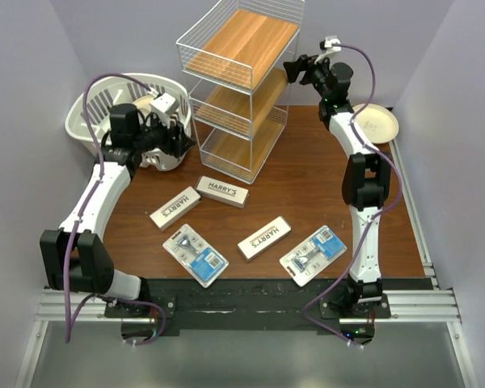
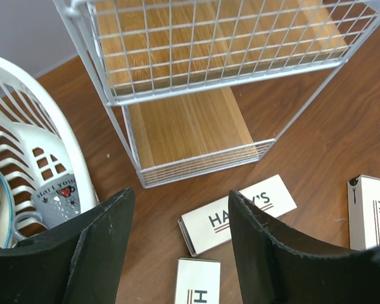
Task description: Place and organize the shaving razors onto the shelf
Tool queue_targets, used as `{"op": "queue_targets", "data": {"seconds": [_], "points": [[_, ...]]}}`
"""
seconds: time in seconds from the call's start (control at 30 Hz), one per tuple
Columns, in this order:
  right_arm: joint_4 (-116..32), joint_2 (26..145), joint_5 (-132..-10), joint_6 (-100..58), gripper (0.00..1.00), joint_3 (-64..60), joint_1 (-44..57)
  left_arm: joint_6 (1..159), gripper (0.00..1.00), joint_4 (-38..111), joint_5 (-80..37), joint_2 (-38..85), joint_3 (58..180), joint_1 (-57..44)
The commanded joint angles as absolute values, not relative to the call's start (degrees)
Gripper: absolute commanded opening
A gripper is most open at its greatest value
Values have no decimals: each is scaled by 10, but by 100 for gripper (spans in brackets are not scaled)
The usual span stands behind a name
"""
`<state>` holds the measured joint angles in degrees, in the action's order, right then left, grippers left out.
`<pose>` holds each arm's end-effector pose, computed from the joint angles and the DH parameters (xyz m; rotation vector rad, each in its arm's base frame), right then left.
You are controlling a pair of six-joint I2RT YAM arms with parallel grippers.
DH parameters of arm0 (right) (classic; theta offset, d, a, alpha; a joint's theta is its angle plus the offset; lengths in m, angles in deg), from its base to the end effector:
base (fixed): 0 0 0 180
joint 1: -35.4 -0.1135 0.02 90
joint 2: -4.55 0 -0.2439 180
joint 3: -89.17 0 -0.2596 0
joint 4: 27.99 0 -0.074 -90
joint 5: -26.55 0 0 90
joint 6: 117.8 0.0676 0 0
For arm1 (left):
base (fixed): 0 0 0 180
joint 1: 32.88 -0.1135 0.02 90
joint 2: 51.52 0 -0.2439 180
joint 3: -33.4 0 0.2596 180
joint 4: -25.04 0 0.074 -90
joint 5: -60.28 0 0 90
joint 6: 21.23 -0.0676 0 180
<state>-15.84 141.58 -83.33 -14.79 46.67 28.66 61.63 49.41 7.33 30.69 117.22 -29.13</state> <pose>0.5855 0.0923 0.3119 -0.2213 1.3654 0.5226 0.3610 -0.0645 0.3129 0.5963 1.8345 -0.5936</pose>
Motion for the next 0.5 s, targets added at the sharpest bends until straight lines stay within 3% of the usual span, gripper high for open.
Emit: {"op": "queue_targets", "data": {"seconds": [0.0, 0.07, 0.4, 0.47], "points": [[-110, 1439, -880, -155, 65, 527, 285, 590, 65, 517, 78, 323, 1212, -294], [-105, 1442, -895, -163, 53, 526, 285, 588, 65, 513, 71, 331, 1222, -291], [-94, 1354, -957, -163, 19, 423, 287, 705, 65, 396, -4, 415, 1285, -287], [-99, 1336, -961, -166, 16, 400, 288, 719, 64, 365, -21, 428, 1296, -286]]}}
